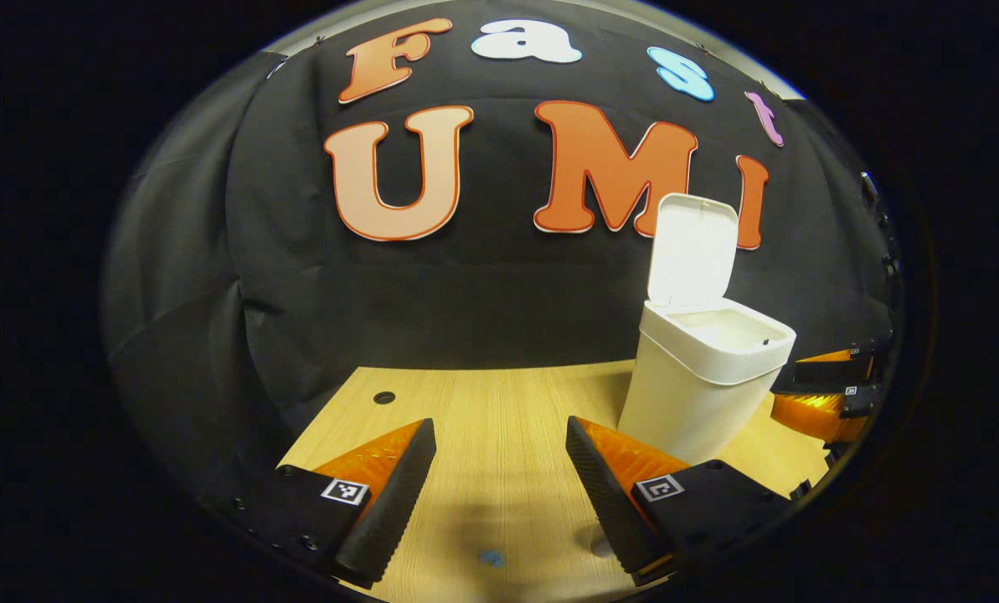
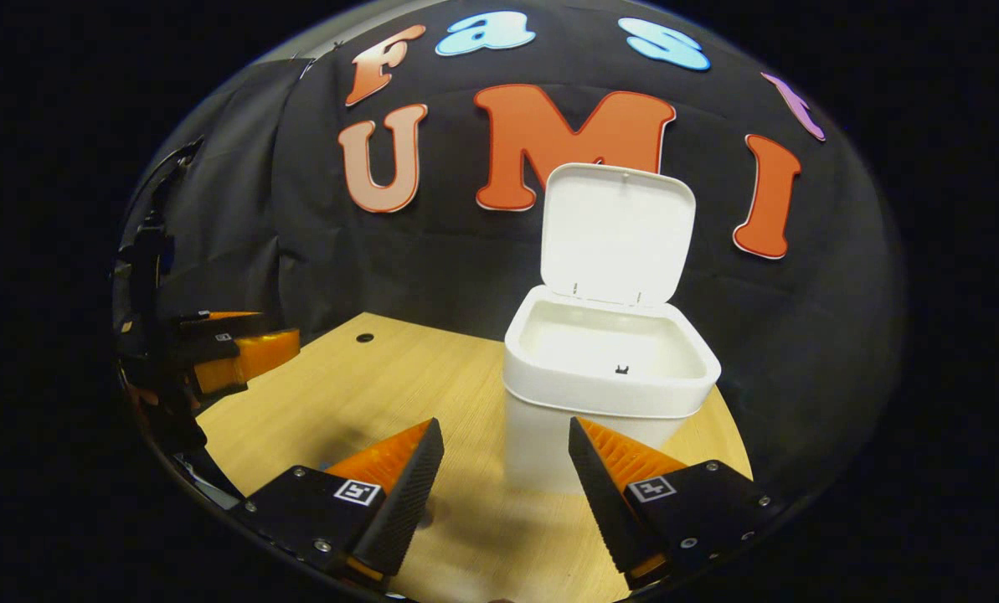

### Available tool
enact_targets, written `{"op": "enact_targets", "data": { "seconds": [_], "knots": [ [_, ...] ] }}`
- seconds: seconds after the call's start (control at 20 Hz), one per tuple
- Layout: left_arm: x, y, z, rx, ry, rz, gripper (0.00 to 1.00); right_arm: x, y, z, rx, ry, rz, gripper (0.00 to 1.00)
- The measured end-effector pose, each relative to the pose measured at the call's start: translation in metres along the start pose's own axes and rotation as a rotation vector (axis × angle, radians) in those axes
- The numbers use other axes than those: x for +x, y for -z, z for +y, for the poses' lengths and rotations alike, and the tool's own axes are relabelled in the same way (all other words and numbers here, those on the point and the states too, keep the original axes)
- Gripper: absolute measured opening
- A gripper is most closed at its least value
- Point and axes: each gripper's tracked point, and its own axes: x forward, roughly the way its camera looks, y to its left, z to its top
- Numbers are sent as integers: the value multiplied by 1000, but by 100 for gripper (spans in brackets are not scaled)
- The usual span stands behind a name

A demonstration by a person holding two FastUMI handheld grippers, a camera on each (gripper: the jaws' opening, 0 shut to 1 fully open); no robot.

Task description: Press the lid of the desktop garbage bin to open it, pick up the crumpled paper on the desktop and throw it into the bin, then pick up the pop can on the desktop and drop it into the bin, and finally close the garbage bin lid.

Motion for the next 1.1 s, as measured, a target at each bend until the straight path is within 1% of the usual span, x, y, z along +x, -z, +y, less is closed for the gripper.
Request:
{"op": "enact_targets", "data": {
  "seconds": [0.05, 0.2, 0.35, 0.45, 0.6, 0.65, 0.7, 0.8, 0.95, 1.1],
  "knots": [
    [0, 6, -1, -1, 10, 16, 100, 0, 4, 6, 5, -14, 15, 92],
    [0, 23, -2, 6, 28, 66, 100, 3, 18, 19, 20, -41, 36, 92],
    [2, 54, -5, -28, 65, 153, 100, 9, 41, 36, 34, -79, 92, 92],
    [4, 76, -2, -45, 63, 220, 100, 14, 54, 47, 51, -103, 130, 93],
    [5, 105, 7, -64, 31, 315, 100, 13, 70, 58, 59, -124, 162, 94],
    [5, 116, 8, -73, 26, 345, 97, 13, 74, 60, 56, -129, 169, 94],
    [5, 124, 8, -79, 24, 367, 99, 14, 80, 62, 53, -134, 178, 94],
    [5, 139, 9, -93, 24, 409, 98, 19, 91, 68, 49, -147, 203, 94],
    [5, 169, 8, -110, 16, 499, 98, 36, 94, 83, 46, -165, 250, 95],
    [-3, 191, 5, -154, 9, 587, 98, 49, 87, 93, 35, -183, 277, 95]
  ]
}}
